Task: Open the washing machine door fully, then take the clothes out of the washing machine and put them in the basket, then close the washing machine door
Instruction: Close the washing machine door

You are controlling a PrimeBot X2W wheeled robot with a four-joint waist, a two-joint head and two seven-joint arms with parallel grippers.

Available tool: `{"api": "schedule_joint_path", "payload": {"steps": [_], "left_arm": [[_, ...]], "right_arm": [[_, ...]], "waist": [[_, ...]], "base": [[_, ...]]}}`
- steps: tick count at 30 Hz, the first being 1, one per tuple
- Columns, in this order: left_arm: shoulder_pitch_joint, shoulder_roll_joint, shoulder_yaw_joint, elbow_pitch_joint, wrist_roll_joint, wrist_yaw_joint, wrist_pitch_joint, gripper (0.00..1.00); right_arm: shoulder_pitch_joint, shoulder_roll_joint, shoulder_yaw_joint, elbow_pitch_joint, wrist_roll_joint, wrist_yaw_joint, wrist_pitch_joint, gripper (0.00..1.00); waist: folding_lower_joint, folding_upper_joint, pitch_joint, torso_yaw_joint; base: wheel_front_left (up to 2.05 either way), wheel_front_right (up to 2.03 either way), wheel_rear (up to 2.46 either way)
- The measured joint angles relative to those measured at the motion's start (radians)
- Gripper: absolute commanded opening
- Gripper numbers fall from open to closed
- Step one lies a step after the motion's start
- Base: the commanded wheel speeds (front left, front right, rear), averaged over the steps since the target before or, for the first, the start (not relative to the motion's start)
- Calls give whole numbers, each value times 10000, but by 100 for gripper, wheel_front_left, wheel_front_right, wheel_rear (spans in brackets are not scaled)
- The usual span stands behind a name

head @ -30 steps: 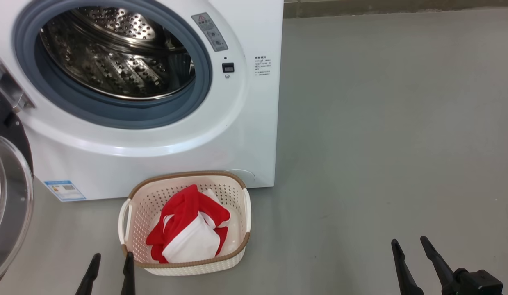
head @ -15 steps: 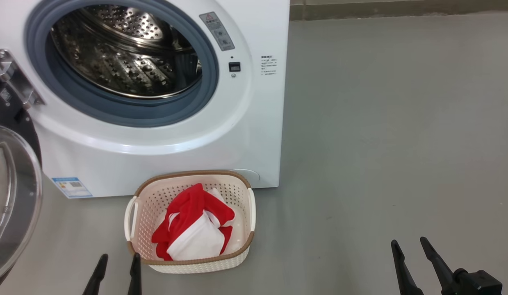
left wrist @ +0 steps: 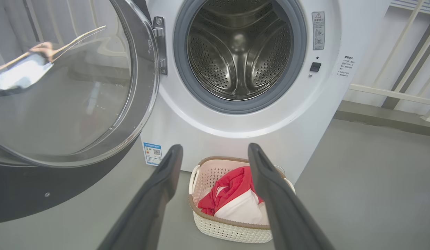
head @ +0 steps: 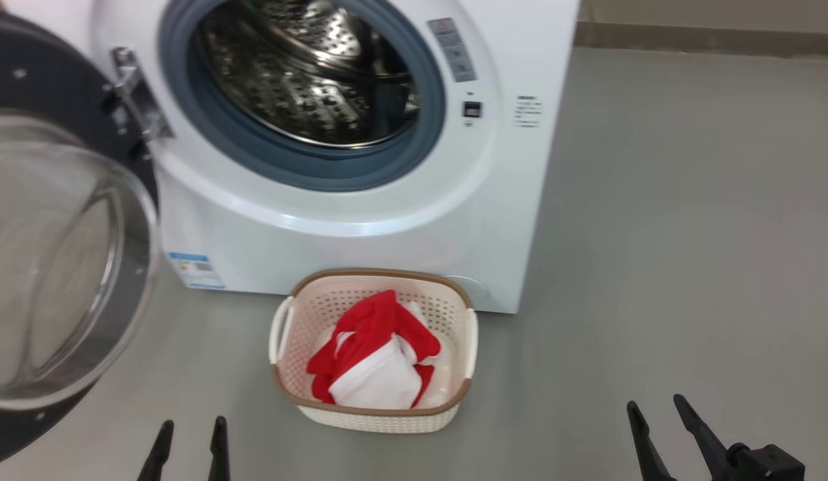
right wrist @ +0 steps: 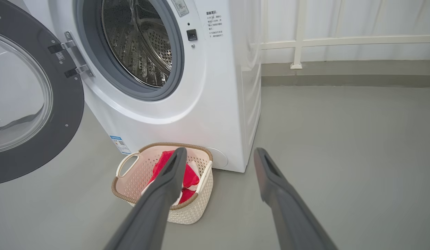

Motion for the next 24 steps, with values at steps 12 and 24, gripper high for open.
{"api": "schedule_joint_path", "payload": {"steps": [12, 24], "left_arm": [[432, 15, -347, 42, -334, 401, 0, 100], [611, 21, -232, -481, -982, 1068, 0, 100]], "right_arm": [[12, -205, 591, 173, 130, 0, 0, 100], [-917, -738, 1797, 596, 362, 0, 0, 100]], "waist": [[0, 0, -311, 2026], [0, 0, -144, 3278]], "base": [[0, 0, 0], [0, 0, 0]]}}
